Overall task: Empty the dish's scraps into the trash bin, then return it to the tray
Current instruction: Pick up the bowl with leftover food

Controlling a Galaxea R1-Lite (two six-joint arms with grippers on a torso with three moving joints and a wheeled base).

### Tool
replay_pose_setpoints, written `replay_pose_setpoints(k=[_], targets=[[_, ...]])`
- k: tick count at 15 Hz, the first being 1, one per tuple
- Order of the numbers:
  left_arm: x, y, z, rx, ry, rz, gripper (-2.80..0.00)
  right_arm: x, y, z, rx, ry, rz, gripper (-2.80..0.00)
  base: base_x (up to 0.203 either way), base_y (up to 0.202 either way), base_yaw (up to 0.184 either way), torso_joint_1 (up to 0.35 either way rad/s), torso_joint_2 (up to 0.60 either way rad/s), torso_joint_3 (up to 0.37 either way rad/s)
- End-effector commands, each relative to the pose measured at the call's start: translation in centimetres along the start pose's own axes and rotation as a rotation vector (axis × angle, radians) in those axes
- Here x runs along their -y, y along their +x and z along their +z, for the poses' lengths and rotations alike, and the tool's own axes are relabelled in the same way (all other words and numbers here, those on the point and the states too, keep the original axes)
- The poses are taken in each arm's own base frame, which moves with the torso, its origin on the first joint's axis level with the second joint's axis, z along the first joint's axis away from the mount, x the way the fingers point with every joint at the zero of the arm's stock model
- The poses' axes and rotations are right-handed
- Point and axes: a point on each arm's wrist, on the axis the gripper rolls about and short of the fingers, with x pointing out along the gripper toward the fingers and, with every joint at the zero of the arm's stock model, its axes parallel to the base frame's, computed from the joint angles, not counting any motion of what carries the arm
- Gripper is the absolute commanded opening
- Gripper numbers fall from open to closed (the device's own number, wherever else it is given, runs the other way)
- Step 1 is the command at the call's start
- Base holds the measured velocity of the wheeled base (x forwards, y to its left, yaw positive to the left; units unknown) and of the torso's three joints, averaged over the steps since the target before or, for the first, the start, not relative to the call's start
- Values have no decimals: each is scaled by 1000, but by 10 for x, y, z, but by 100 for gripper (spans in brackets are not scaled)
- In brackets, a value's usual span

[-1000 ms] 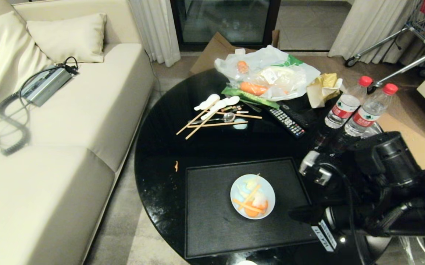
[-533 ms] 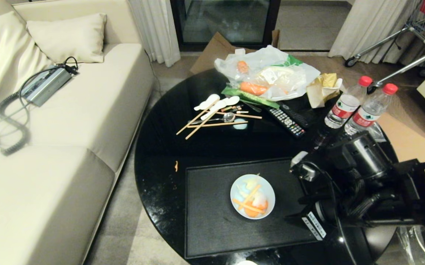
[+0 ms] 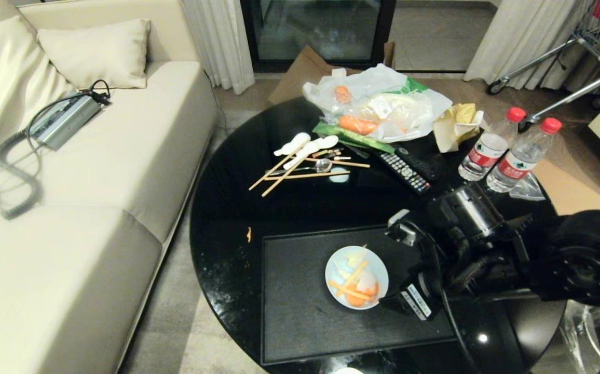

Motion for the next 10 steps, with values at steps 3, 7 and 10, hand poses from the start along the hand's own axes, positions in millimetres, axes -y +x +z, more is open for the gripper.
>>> replay_pose_setpoints(k=[3,7,10], targets=[[0,0,0,1,0,1,-280,10,31,16,-22,14,-50,0,0,0,0,0,0,0],[0,0,0,1,0,1,-280,22,53,31,-25,33,-143,0,0,0,0,0,0,0],[0,0,0,1,0,1,-280,35,58,29,-41,58,-189,0,0,0,0,0,0,0]])
